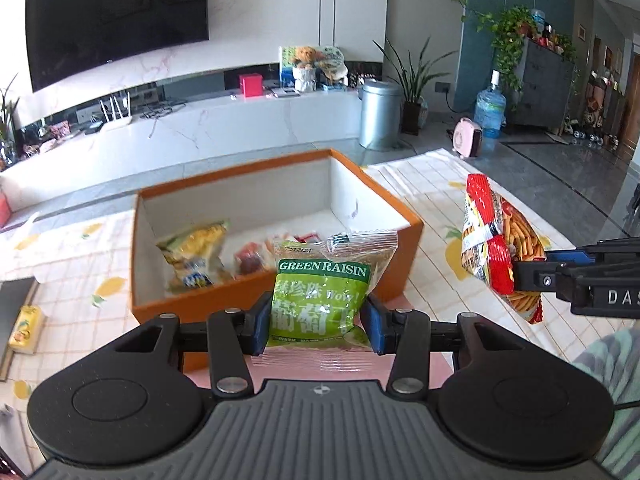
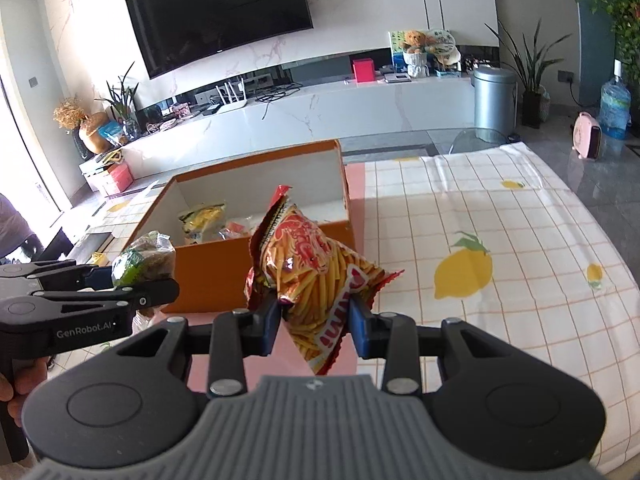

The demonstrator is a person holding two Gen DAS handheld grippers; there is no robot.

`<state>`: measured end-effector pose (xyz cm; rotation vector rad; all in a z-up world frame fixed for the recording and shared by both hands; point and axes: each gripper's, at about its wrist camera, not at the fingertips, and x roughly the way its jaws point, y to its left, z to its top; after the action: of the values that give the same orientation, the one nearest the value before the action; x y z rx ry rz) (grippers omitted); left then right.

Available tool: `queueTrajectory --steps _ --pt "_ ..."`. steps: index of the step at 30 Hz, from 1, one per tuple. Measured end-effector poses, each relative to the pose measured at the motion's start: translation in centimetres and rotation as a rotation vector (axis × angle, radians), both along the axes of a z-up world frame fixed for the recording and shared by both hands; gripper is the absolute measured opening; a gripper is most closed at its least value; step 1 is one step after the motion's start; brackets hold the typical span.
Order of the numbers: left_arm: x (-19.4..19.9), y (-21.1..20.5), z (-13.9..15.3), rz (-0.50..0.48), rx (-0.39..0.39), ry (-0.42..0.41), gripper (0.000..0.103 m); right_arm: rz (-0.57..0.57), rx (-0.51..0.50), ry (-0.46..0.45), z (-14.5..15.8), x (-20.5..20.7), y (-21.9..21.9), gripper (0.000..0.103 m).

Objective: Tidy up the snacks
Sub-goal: 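Lift both held snacks and carry them over the orange box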

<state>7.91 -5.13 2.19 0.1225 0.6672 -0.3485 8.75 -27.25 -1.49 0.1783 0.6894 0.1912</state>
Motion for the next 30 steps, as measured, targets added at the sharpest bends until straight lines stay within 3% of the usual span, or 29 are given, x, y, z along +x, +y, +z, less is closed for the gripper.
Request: queueTrajectory --steps 7,13,22,30 --pt "1.9 0.6 2.4 0.016 0.018 -0.041 0.052 0.074 -0.088 -0.043 2.6 2.8 3.0 0.034" --pt "4.2 0.5 2.3 0.021 0.052 -0.038 0.052 0.118 -0.154 -0.047 3.4 5.7 5.2 0.034" --pt "8.8 1.5 0.4 0.047 0.062 0.03 0.052 0.141 -0.222 -0.003 2.2 12.0 7.1 0.034" --pt "13.4 2.0 -1.9 0.061 0.071 0.098 0.052 0.191 -0.355 0.03 -0.3 17.6 9.5 0.034"
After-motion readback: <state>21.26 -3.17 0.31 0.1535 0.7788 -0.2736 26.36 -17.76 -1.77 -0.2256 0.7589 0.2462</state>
